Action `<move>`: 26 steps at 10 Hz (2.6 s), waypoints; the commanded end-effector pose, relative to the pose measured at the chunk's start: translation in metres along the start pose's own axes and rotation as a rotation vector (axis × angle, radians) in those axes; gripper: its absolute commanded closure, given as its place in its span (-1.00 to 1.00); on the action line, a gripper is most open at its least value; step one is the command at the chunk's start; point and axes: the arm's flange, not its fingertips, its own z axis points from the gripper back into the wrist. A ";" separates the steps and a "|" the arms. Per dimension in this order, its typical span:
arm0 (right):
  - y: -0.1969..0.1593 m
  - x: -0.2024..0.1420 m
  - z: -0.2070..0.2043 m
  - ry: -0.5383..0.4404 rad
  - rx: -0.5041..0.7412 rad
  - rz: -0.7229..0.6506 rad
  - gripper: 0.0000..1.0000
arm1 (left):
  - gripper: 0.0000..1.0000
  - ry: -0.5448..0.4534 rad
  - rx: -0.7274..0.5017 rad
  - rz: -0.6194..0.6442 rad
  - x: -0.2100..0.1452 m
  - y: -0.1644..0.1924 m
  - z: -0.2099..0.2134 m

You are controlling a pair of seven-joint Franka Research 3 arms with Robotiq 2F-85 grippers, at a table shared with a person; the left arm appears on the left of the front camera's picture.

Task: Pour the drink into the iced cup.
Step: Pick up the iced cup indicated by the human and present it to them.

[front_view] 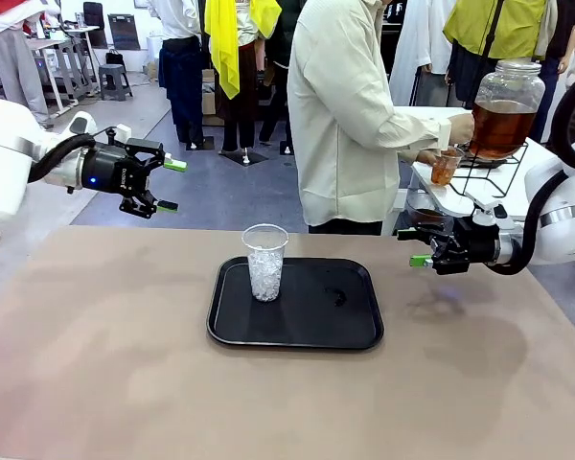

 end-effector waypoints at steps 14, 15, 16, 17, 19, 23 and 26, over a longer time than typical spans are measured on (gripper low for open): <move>0.000 0.003 -0.002 0.003 0.002 -0.004 -1.00 | -1.00 0.000 -0.001 -0.004 0.000 -0.001 0.000; 0.000 0.003 -0.002 0.003 0.002 -0.004 -1.00 | -1.00 0.000 -0.001 -0.004 0.000 -0.001 0.000; 0.000 0.003 -0.002 0.003 0.002 -0.004 -1.00 | -1.00 0.000 -0.001 -0.004 0.000 -0.001 0.000; 0.000 0.003 -0.002 0.003 0.002 -0.004 -1.00 | -1.00 0.000 -0.001 -0.004 0.000 -0.001 0.000; 0.000 0.003 -0.002 0.003 0.002 -0.004 -1.00 | -1.00 0.000 -0.001 -0.004 0.000 -0.001 0.000; 0.000 0.003 -0.002 0.003 0.002 -0.004 -1.00 | -1.00 0.000 -0.001 -0.004 0.000 -0.001 0.000; 0.000 0.003 -0.002 0.003 0.002 -0.004 -1.00 | -1.00 0.000 -0.001 -0.004 0.000 -0.001 0.000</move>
